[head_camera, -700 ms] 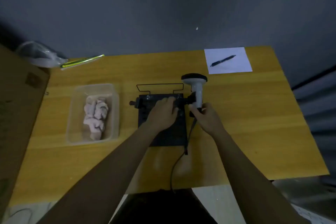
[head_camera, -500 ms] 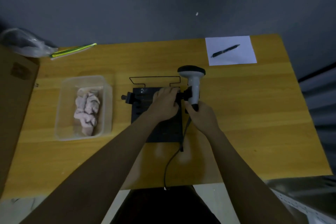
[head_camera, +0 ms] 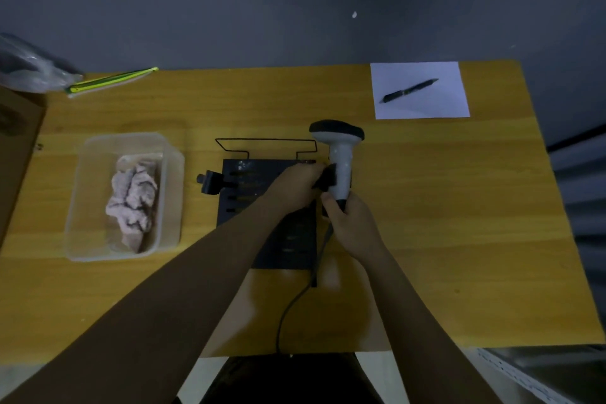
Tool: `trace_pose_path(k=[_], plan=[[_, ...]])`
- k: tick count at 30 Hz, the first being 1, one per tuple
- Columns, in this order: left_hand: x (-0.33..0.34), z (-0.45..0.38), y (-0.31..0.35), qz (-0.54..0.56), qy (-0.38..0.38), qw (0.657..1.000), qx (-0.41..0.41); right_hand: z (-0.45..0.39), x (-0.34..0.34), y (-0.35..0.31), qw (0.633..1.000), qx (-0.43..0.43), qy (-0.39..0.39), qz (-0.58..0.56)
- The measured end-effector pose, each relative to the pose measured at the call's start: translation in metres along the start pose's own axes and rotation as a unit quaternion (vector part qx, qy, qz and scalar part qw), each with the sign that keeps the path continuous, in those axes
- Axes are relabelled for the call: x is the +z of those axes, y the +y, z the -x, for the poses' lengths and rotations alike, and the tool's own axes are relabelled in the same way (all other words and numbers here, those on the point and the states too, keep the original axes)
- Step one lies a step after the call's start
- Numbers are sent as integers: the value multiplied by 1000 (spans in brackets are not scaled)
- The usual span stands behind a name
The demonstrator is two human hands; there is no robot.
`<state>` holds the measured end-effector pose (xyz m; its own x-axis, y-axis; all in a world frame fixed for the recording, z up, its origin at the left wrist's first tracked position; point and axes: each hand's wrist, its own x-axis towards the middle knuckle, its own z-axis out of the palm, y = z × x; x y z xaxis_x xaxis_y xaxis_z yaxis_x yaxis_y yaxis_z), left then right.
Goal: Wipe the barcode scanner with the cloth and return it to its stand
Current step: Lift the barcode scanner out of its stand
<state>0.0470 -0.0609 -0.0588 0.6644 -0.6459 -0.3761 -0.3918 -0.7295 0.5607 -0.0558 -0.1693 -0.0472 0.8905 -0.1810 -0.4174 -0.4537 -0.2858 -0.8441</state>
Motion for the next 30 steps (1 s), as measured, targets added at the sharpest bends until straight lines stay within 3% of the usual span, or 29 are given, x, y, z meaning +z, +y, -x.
trace_pose_path(k=[9,16,23,30], plan=[[5,-5,-3,-50,-4,997,64,0,9,12,997,-16,72,34],[13,-9,-4,-39,18,998,54,6,7,15,991,-13,126,42],[7,-3,-5,-116,62,987,94,15,-7,-5,986,-34,158,-50],[1,13,-1,-151,85,984,52,33,-13,-30,983,-64,146,-93]])
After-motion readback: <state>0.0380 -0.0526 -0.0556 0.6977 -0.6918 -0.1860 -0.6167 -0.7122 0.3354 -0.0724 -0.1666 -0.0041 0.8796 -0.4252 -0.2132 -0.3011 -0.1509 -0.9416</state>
